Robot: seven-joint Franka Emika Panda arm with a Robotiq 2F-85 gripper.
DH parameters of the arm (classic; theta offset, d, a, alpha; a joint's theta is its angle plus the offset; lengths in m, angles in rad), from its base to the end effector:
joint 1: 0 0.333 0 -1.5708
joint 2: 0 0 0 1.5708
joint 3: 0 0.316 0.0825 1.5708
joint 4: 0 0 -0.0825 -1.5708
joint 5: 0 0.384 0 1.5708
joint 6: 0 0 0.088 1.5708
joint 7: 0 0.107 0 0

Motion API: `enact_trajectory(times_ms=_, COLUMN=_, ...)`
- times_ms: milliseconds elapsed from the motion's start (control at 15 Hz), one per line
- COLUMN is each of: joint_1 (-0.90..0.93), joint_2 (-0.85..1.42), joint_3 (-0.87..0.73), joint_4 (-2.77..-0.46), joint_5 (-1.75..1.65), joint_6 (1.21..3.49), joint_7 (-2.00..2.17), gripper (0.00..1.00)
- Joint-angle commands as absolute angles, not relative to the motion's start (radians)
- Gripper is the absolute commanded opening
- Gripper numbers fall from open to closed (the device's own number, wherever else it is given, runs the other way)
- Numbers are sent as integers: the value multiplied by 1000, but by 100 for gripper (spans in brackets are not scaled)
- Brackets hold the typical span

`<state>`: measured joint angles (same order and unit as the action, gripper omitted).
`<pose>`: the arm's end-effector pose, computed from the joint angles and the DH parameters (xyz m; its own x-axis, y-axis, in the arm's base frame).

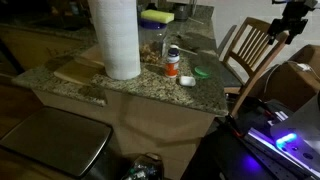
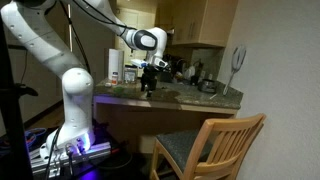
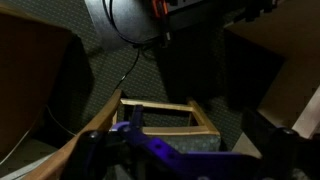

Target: Pick the keys and place them near the bar of soap

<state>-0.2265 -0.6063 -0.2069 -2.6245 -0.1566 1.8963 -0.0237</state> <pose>0.3097 -0.1544 0.4264 0.9452 -0.3001 -0.1288 -0.3001 -0.9537 0.0203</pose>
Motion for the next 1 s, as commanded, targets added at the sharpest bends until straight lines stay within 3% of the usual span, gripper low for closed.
enact_trajectory(times_ms=0, joint_1=-232, joint_2=-605, joint_3=-202, joint_4=-2623, joint_5=-154, joint_6=1895, joint_7=-26, gripper=100)
enact_trajectory(times_ms=267, joint_1=-213, joint_2=-528, joint_3=-187, joint_4=-2594, joint_5=-159, joint_6=1924, joint_7=-20, gripper=100)
enact_trajectory(times_ms=733, joint_1=-122, joint_2=-240, joint_3=-53, joint_4=-2433, joint_5=-103, joint_6=2401, joint_7=202, gripper=100)
enact_trajectory(times_ms=933, joint_1=-74, joint_2=-198, joint_3=-72, joint_4=-2346, joint_5=1, joint_6=2325, joint_7=102, gripper=100)
